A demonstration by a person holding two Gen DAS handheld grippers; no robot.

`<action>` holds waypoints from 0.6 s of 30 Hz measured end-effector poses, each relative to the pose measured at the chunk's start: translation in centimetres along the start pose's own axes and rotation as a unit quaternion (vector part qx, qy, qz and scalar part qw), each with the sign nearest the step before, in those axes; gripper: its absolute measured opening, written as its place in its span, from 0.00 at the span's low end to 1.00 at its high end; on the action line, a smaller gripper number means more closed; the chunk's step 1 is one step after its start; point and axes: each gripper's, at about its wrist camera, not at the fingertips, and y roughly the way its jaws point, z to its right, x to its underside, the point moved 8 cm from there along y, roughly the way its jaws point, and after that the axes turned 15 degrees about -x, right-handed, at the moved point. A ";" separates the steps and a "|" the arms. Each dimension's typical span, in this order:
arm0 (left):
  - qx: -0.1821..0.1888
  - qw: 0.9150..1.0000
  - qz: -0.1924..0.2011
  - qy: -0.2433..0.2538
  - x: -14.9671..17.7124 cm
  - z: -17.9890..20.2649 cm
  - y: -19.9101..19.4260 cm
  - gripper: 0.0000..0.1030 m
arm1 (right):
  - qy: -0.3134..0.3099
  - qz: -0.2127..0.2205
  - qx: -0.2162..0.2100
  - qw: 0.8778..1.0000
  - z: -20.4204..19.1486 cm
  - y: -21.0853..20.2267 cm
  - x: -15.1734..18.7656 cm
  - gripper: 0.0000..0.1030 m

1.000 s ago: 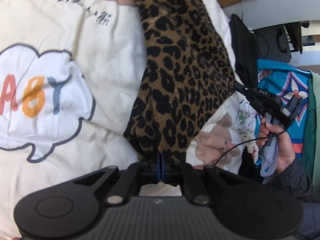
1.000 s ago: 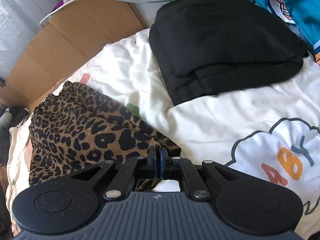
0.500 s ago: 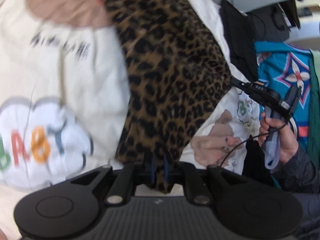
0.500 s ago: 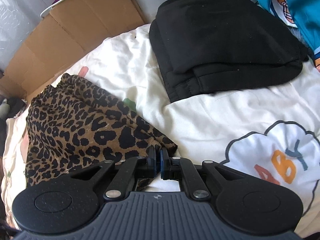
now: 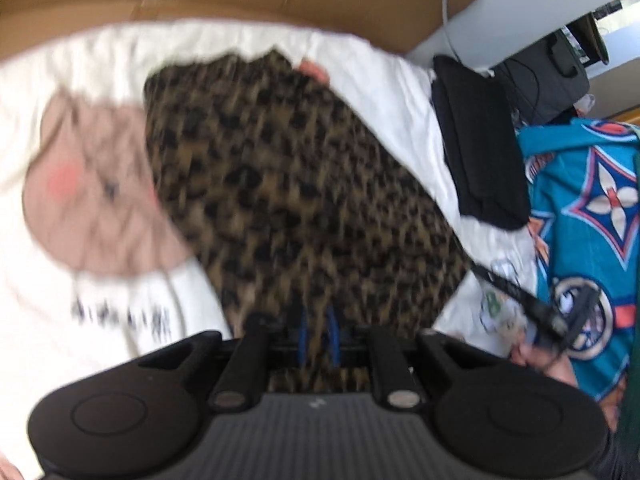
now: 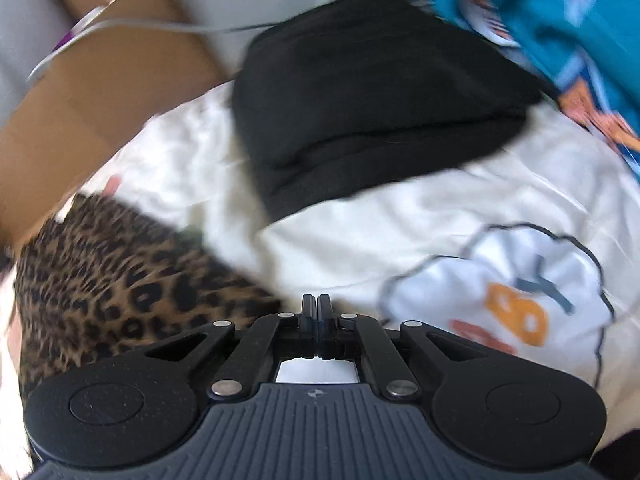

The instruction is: Fold clothes

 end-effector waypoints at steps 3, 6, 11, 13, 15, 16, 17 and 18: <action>-0.027 1.000 0.012 0.010 -3.0 1.0 0.2 0.16 | -0.010 0.021 -0.024 0.999 0.0 -1.6 -0.6 0.00; -0.041 0.999 0.023 0.007 -5.6 2.1 0.5 0.17 | 0.001 0.031 -0.050 0.998 0.1 -2.6 -0.9 0.00; -0.056 0.998 0.035 -0.022 -8.4 3.7 0.1 0.18 | -0.006 0.031 -0.102 0.994 -1.6 -3.3 -1.2 0.02; -0.059 0.997 0.047 -0.019 -9.3 4.6 -0.3 0.21 | -0.025 0.023 -0.114 0.993 -2.5 -3.1 -1.2 0.04; -0.062 0.996 0.051 -0.026 -10.2 5.3 -0.1 0.22 | -0.033 0.020 -0.121 0.992 -3.0 -2.9 -1.0 0.05; -0.063 0.996 0.052 -0.030 -10.6 5.6 0.0 0.22 | -0.035 0.019 -0.124 0.991 -3.0 -2.7 -0.9 0.12; -0.068 0.996 0.054 -0.032 -11.1 5.9 0.3 0.22 | -0.039 0.019 -0.128 0.991 -3.1 -2.4 -0.7 0.17; -0.074 0.995 0.055 -0.033 -11.7 6.2 0.7 0.22 | -0.044 0.020 -0.130 0.990 -3.2 -2.1 -0.5 0.28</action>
